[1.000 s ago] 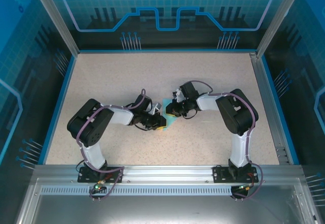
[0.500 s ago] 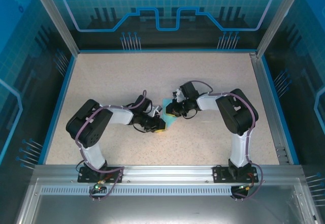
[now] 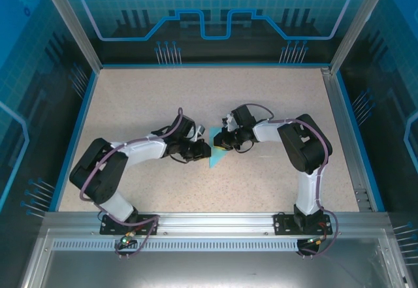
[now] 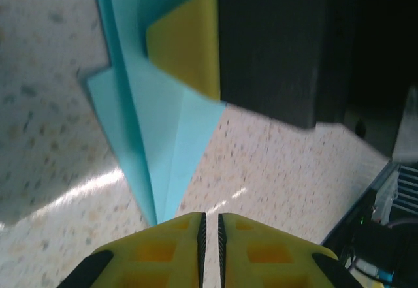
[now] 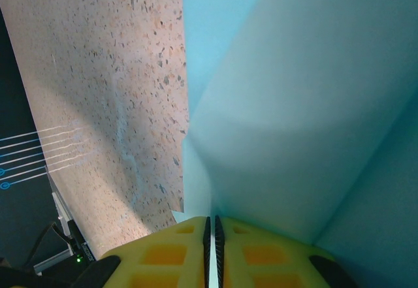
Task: Fold a paper plane with a square sheet of paper (pick it up from the middle)
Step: Fourth fold the wing at the center of the table.
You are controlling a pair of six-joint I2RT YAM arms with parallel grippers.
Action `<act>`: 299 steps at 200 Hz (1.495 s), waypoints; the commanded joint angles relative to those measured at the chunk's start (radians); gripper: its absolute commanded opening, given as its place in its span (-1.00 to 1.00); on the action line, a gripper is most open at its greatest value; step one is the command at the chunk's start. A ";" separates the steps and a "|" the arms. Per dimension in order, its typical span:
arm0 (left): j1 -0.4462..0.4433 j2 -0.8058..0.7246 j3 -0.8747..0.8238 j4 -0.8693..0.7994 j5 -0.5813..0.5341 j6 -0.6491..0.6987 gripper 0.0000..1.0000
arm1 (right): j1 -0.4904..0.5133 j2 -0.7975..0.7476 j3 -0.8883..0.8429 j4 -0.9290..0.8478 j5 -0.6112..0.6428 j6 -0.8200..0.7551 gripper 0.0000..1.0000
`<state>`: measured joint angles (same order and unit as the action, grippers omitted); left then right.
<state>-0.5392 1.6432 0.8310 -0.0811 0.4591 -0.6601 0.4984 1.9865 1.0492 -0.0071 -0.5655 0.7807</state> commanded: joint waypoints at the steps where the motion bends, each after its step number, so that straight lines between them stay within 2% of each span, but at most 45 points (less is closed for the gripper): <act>1: -0.016 0.069 0.050 0.065 0.004 -0.058 -0.65 | -0.004 0.057 -0.021 -0.073 0.073 -0.012 -0.73; 13: -0.023 0.106 0.072 0.077 0.029 -0.063 -0.65 | -0.004 0.058 -0.021 -0.071 0.072 -0.012 -0.73; 58: -0.043 0.180 0.083 0.032 -0.036 -0.068 -0.67 | -0.004 0.054 -0.023 -0.069 0.069 -0.006 -0.72; 85: -0.049 0.217 0.074 -0.001 -0.036 -0.060 -0.70 | -0.004 0.054 -0.021 -0.074 0.069 -0.011 -0.73; 125: -0.072 0.228 0.036 -0.033 -0.009 -0.033 -0.75 | -0.004 0.052 -0.012 -0.079 0.070 -0.011 -0.73; 175: -0.072 0.227 -0.028 -0.024 -0.047 -0.033 -0.87 | -0.029 0.030 0.040 -0.096 0.067 -0.033 -0.73; 208: -0.072 0.245 -0.021 -0.031 -0.074 -0.040 -0.98 | -0.043 -0.041 0.063 -0.088 0.043 -0.078 -0.74; 252: -0.073 0.254 -0.021 -0.016 -0.075 -0.049 -1.00 | -0.054 -0.155 -0.001 -0.057 0.085 -0.083 -0.73; 299: -0.073 0.267 -0.021 -0.013 -0.069 -0.051 -1.00 | -0.004 -0.122 -0.036 -0.008 0.043 -0.066 -0.74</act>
<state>-0.5865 1.8271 0.8612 0.0288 0.4381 -0.7082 0.4603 1.8370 1.0386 -0.0364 -0.5014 0.7204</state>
